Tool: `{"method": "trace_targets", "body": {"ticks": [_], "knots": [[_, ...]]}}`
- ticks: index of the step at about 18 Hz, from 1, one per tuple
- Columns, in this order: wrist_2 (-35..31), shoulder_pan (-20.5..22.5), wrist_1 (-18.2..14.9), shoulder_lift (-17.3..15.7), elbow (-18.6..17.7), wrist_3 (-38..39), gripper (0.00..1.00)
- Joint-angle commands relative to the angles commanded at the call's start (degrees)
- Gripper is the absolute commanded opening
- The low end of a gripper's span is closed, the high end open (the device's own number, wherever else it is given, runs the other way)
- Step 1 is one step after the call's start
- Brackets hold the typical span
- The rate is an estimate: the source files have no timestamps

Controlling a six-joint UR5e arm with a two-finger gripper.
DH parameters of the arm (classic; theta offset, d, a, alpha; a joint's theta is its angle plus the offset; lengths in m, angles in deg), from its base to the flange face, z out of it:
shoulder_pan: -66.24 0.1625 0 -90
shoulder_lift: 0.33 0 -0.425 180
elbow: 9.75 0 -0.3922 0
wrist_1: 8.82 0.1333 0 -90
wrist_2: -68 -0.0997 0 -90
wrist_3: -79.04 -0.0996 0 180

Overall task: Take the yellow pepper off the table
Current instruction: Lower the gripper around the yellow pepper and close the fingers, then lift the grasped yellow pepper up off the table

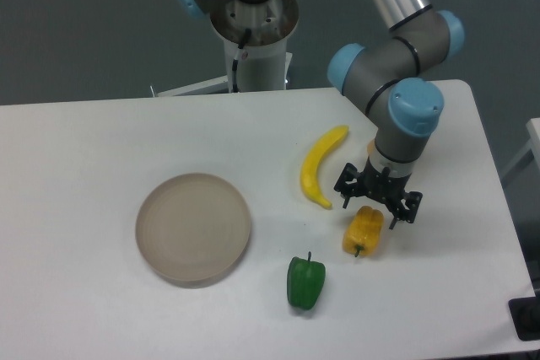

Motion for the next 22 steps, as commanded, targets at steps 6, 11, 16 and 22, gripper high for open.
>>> {"method": "trace_targets", "body": {"ticks": [6, 11, 16, 22], "knots": [[-0.09, -0.18, 0.88, 0.53, 0.7, -0.35, 1.0], [-0.35, -0.18, 1.4, 0.88, 0.7, -0.53, 1.0], [-0.44, -0.62, 2.99, 1.67, 0.61, -0.26, 0.67], [-0.27, -0.53, 2.99, 1.67, 2.19, -1.05, 0.36]]}}
